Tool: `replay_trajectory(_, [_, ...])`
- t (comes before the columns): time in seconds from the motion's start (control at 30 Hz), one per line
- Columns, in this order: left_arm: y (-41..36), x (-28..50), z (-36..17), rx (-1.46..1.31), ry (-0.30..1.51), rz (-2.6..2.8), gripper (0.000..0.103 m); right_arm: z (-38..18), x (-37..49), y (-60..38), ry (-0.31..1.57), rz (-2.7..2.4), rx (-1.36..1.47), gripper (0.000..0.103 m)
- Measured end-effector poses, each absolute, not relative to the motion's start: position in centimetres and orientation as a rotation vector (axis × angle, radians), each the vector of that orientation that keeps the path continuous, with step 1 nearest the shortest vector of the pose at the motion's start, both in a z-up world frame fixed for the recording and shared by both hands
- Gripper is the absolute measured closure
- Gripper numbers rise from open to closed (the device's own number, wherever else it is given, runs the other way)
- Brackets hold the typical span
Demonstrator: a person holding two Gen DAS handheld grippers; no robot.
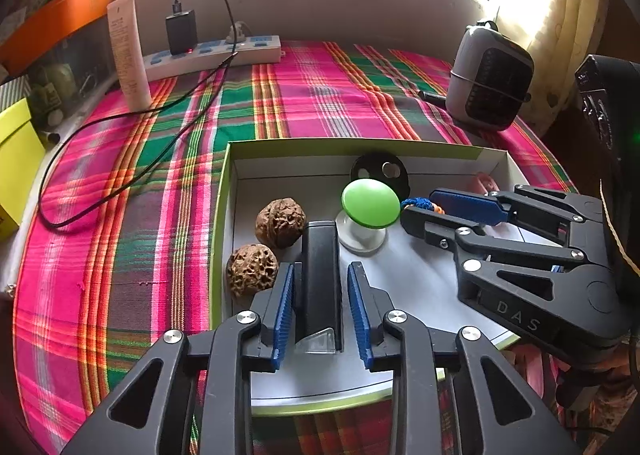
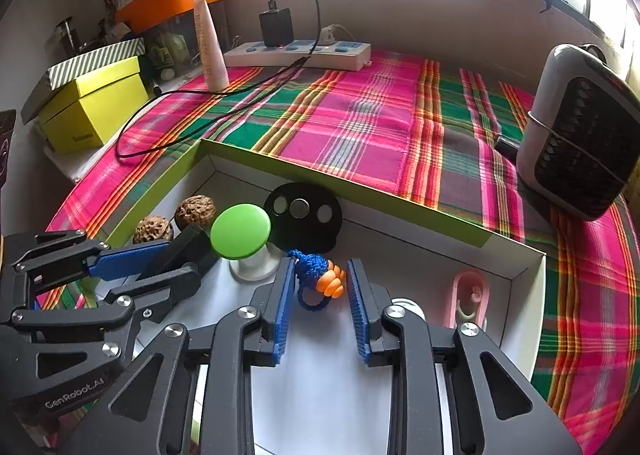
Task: Organize objects
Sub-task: 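Lower the black stick with the left gripper while the right lowers the blue knotted toy into the tray, then open both grippers to release the stick and knotted toy, then withdraw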
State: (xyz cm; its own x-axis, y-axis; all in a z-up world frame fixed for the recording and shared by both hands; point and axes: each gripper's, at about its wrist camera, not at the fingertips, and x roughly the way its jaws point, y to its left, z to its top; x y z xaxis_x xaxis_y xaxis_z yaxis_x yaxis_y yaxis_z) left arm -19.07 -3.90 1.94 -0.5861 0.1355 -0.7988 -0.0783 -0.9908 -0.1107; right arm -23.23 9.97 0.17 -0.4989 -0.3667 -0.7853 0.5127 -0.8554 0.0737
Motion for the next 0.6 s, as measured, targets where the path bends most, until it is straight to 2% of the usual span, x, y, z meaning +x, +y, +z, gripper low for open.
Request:
replay_trajectory(0.07, [-3.8, -19.0, 2.0, -1.362, -0.100, 2.688, 0.073, 0.2, -23.2, 10.1, 0.213, -2.331, 1.169, 0.060])
replay_trajectory(0.6, [-3.5, -17.7, 2.8, -1.337, -0.096, 2.690, 0.064, 1.3, -21.9, 10.7, 0.178, -2.369, 1.149, 0.060])
